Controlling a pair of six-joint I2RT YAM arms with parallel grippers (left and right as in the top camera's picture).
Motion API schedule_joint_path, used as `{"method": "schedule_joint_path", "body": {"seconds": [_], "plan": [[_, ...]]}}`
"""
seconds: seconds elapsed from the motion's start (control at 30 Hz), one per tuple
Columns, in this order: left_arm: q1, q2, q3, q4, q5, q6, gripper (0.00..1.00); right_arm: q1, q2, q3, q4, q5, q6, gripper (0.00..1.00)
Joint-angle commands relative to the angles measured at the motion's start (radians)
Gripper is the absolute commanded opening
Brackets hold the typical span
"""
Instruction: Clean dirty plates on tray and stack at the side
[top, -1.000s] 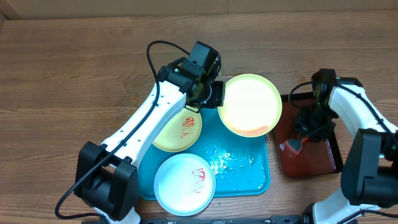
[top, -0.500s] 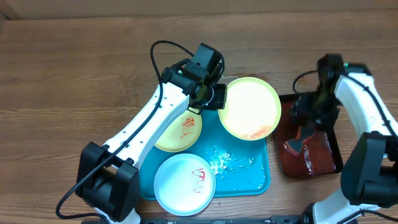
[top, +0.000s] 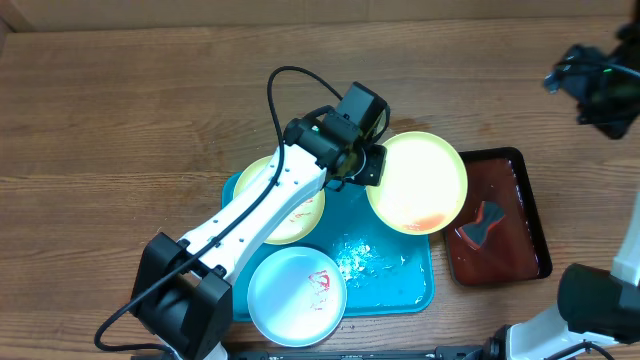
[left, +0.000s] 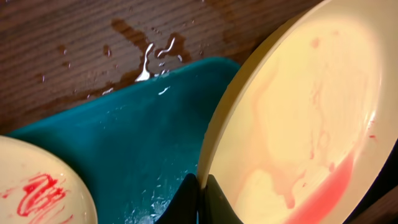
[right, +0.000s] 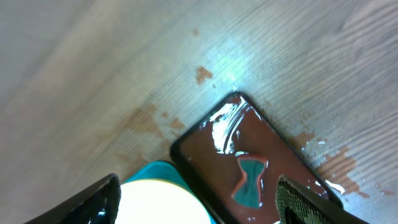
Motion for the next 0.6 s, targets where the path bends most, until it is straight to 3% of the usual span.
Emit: {"method": "schedule_joint_path", "body": {"seconds": [0.0, 0.23, 0.57], "plan": [[-0.028, 0.0, 0.069, 0.026, -0.058, 0.027, 0.04, -0.026, -0.027, 0.121, -0.031, -0.092, -0.054, 0.81], [-0.098, 0.04, 0.187, 0.038, -0.167, 0.08, 0.04, -0.026, -0.055, 0.148, -0.031, -0.203, -0.122, 0.8], [-0.192, 0.257, 0.423, -0.023, -0.283, 0.161, 0.04, -0.026, -0.055, 0.148, -0.03, -0.233, -0.172, 0.81]]}}
